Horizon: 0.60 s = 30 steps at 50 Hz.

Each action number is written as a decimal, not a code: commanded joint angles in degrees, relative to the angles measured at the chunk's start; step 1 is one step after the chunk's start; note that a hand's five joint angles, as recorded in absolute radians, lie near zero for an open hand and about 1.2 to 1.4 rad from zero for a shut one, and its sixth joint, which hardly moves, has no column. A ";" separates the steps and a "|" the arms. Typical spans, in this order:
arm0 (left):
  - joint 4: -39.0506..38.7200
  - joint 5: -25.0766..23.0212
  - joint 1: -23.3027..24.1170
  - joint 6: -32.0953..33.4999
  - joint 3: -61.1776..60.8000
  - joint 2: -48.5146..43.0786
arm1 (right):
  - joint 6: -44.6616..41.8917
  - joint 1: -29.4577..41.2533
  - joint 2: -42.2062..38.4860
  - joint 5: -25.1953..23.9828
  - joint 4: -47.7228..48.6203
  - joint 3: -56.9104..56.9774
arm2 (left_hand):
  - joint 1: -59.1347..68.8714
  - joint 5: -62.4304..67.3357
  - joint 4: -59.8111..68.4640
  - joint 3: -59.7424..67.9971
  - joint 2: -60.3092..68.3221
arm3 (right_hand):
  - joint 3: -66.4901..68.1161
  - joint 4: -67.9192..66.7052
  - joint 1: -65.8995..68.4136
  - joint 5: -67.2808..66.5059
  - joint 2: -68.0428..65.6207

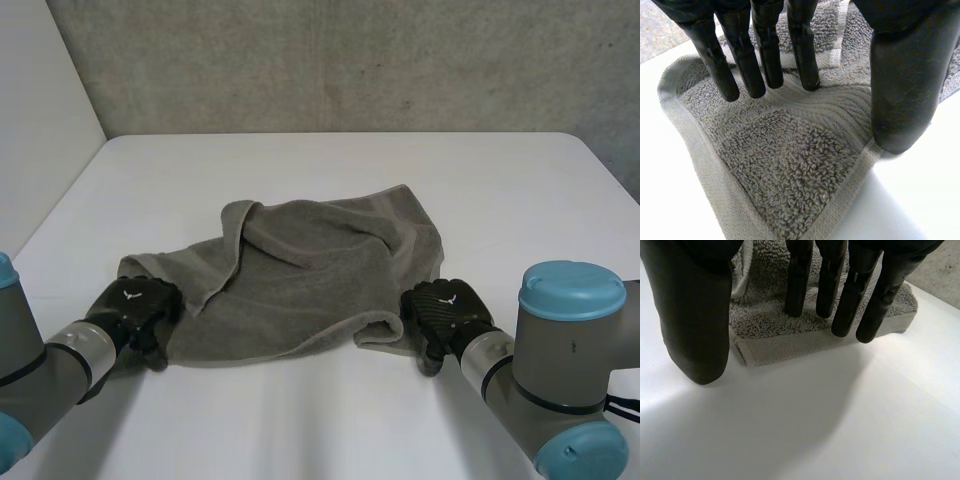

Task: Fold the towel.

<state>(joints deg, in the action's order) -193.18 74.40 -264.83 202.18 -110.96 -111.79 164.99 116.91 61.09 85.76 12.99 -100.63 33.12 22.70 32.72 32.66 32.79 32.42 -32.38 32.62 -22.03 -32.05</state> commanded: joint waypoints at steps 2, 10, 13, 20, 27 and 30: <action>0.00 -0.04 -0.51 -0.04 -0.40 -0.01 | 0.07 0.07 -0.79 0.02 0.72 -0.09 | 7.35 7.78 7.76 7.82 7.69 | 2.23 -2.26 2.03 -2.61 -2.59; 0.00 -0.13 -1.21 -0.04 -0.40 -0.01 | -0.02 -0.02 -1.50 0.20 1.95 0.00 | 14.92 15.35 15.33 15.39 15.26 | 5.08 -5.12 4.88 -5.46 -5.45; 0.00 -0.04 -1.48 -0.04 -0.40 0.08 | -0.02 -0.02 -1.50 0.29 2.12 0.00 | 16.62 17.04 17.02 17.08 16.95 | 5.42 -5.46 5.22 -5.81 -5.79; 0.00 -0.13 -1.65 -0.04 -0.40 0.16 | 0.07 -0.11 -0.53 0.20 2.04 0.26 | 20.49 20.91 20.89 20.95 20.82 | 5.76 -5.80 5.56 -6.14 -6.13; 0.00 -0.13 -1.65 -0.04 -0.40 0.16 | 0.07 -0.11 -0.79 0.20 2.12 0.44 | 20.15 20.58 20.55 20.61 20.49 | 5.76 -5.80 5.56 -6.14 -6.13; 0.00 -0.13 -1.65 -0.04 -0.48 0.16 | -0.02 -0.11 -1.06 0.20 2.39 0.61 | 19.99 20.41 20.39 20.45 20.32 | 5.76 -5.80 5.56 -6.14 -6.13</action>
<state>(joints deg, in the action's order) -193.17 74.27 -266.50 202.15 -111.38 -111.62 165.05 116.81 60.41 85.93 15.14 -100.25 51.92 42.25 53.18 52.61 52.83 37.41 -37.38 37.81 -26.46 -37.77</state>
